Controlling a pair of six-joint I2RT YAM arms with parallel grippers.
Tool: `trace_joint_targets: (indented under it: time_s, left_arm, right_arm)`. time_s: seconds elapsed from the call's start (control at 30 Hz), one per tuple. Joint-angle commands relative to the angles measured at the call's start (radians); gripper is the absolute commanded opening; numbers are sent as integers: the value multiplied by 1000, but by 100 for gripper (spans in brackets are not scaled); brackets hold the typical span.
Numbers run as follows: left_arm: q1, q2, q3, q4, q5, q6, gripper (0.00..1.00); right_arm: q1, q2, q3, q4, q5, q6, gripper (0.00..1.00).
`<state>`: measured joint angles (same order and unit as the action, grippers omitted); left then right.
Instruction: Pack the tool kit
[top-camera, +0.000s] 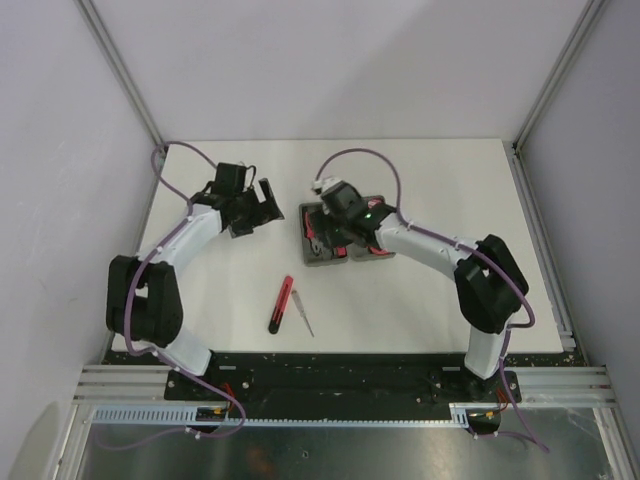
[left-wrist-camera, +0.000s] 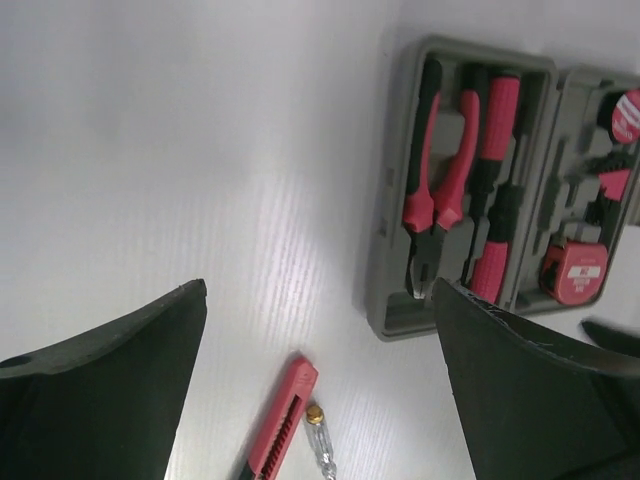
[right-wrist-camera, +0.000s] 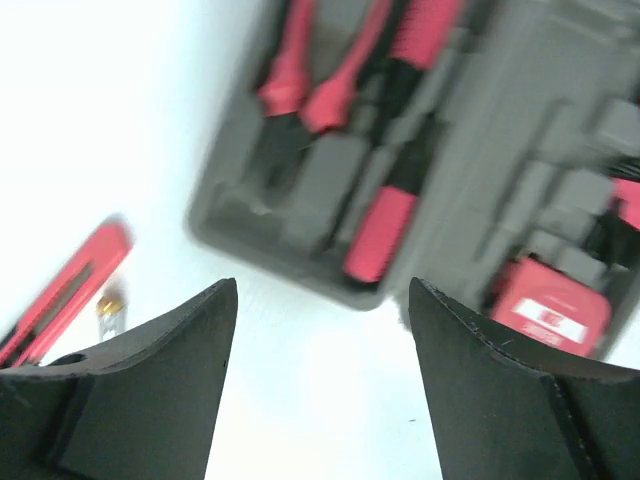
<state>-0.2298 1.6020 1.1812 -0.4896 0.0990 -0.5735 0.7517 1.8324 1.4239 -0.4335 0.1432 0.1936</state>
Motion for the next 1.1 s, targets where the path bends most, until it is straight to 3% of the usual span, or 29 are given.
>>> trace_joint_targets:
  time_s: [0.0,0.3,0.5,0.77,1.07]
  left_arm:
    - [34,-79,-4,-11,-87,27,99]
    - [174,-126,-17,-20,-65,-17,99]
    - [206,-139,-41,-20,-45,-50,99]
    - [217,-131,-57,-20,-29,-53,99]
    - [221,-124,-60,-20,-23,-46,100]
  right_arm:
    - [118,5,31,-51,-46,-123,74]
    - [225,70,38,-77,-291,-171,70]
    - [256,164,74,-131,-375,-188,59]
    - [275,246,130,-131,-382,-220,55]
    - [304,320,200,-181,-233,-171,54]
